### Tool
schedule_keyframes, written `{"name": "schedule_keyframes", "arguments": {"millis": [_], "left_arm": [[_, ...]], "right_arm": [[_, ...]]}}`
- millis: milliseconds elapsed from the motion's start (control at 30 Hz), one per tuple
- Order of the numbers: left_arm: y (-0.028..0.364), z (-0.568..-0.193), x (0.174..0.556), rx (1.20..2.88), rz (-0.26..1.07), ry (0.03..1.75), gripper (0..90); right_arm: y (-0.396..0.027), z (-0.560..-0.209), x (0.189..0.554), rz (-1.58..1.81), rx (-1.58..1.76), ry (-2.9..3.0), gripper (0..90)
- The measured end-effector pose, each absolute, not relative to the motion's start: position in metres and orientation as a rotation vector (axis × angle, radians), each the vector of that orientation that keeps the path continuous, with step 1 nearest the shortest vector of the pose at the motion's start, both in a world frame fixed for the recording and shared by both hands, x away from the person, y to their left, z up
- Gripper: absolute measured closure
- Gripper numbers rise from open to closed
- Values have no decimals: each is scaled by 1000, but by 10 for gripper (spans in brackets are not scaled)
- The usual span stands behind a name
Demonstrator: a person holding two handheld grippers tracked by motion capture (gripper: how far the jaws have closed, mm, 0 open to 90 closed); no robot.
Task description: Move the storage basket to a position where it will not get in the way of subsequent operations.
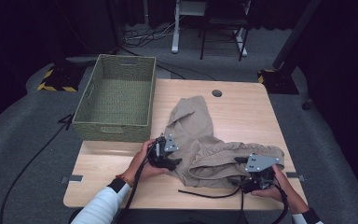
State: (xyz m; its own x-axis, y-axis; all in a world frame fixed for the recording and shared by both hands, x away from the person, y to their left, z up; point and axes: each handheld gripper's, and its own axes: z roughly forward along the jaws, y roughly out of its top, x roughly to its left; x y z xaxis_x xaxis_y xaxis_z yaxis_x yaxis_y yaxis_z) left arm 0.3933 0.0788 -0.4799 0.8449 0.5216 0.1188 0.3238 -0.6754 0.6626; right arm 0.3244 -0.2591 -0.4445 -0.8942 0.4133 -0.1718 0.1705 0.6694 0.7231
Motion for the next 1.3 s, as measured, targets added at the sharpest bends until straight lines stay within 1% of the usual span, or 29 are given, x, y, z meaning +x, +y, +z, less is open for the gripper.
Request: {"name": "schedule_keyframes", "arguments": {"millis": [67, 133, 167, 267, 400, 433, 500, 533, 600, 633, 700, 833, 933, 967, 1000, 1033, 1100, 1167, 1300], "left_arm": [[76, -482, 398, 2364, 402, 630, 276], [74, -486, 403, 2372, 372, 639, 276], [73, -487, 404, 2384, 356, 640, 301], [74, -490, 403, 2360, 301, 649, 340], [79, -492, 406, 2350, 175, 659, 352], [79, -492, 406, 2353, 168, 635, 352], [81, -491, 405, 2383, 155, 584, 351], [81, -491, 404, 2386, 153, 582, 351], [84, -490, 402, 2396, 140, 549, 351], [85, -490, 401, 2398, 131, 543, 352], [88, -489, 398, 2421, 122, 510, 351], [91, -487, 386, 2462, 85, 421, 349], [92, -487, 375, 2475, 39, 334, 358], [92, -487, 369, 2493, 63, 297, 355], [92, -485, 363, 2491, 114, 237, 368], [92, -485, 358, 2512, 123, 197, 380], [92, -486, 351, 2504, 112, 188, 373], [93, -486, 349, 2500, 93, 216, 369], [90, -488, 347, 2484, 79, 230, 362]], "right_arm": [[-243, -445, 324, 1042, 415, 2581, 208], [-231, -449, 327, 1006, 387, 2601, 200], [-224, -452, 329, 960, 367, 2612, 185], [-212, -458, 337, 884, 370, 2599, 189], [-209, -455, 351, 881, 431, 2576, 198], [-207, -456, 355, 849, 441, 2579, 239], [-205, -459, 362, 806, 412, 2599, 469], [-205, -460, 365, 812, 430, 2610, 538], [-206, -460, 370, 806, 439, 2623, 704], [-207, -458, 371, 816, 442, 2612, 766], [-210, -451, 372, 835, 460, 2583, 833], [-221, -430, 378, 906, 527, 2481, 846], [-230, -410, 390, 982, 602, 2415, 848], [-230, -407, 392, 975, 616, 2392, 849], [-230, -404, 397, 960, 626, 2369, 849], [-230, -400, 402, 965, 641, 2357, 849], [-232, -395, 410, 961, 683, 2310, 849], [-237, -390, 424, 991, 761, 2260, 847], [-236, -396, 451, 950, 870, 2233, 843]]}}
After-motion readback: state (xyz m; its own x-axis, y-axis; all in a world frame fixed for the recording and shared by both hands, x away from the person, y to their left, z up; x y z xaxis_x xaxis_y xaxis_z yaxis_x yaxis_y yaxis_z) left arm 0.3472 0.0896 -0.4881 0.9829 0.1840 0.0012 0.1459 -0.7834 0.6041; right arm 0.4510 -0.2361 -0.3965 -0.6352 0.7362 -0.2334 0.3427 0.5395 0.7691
